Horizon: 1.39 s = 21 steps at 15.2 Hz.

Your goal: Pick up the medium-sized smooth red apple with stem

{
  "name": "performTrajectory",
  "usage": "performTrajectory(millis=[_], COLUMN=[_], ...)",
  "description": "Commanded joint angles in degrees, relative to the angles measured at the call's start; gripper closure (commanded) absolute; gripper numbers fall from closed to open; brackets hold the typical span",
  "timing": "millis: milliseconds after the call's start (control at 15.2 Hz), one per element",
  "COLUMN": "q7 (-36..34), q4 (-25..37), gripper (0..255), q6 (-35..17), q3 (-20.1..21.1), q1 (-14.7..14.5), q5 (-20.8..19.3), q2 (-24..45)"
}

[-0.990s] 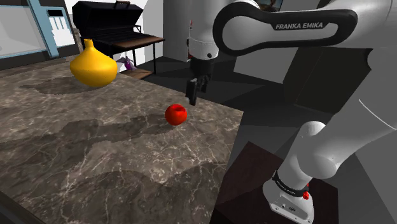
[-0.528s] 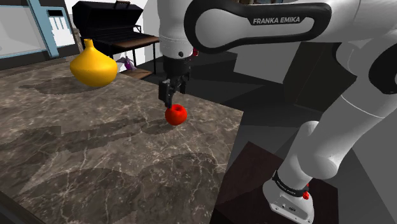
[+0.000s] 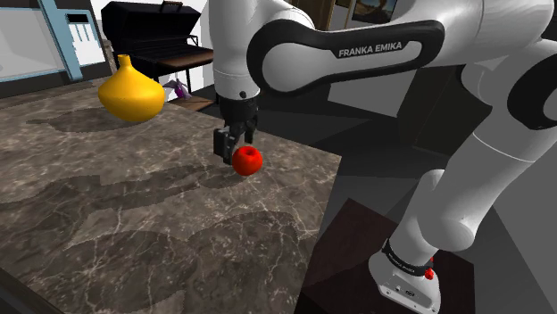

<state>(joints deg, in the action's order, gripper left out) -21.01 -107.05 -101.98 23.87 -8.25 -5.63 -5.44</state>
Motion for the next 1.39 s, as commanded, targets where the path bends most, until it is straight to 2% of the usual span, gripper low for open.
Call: performTrajectory(millis=[0, 66, 132, 726, 1320], q7=[-0.23, -0.24, -0.22, -0.24, 0.41], q4=[-0.82, -0.81, -0.92, -0.81, 6.56], gripper=[0, 0, 255, 255, 255], q6=[-0.95, -0.95, -1.04, -0.95, 6.01], q3=[0.08, 0.08, 0.06, 0.07, 0.11], q1=[-0.05, -0.05, -0.04, -0.05, -0.04], q5=[-0.07, -0.07, -0.06, -0.07, -0.12], q2=[0.13, 0.14, 0.12, 0.14, 0.56])
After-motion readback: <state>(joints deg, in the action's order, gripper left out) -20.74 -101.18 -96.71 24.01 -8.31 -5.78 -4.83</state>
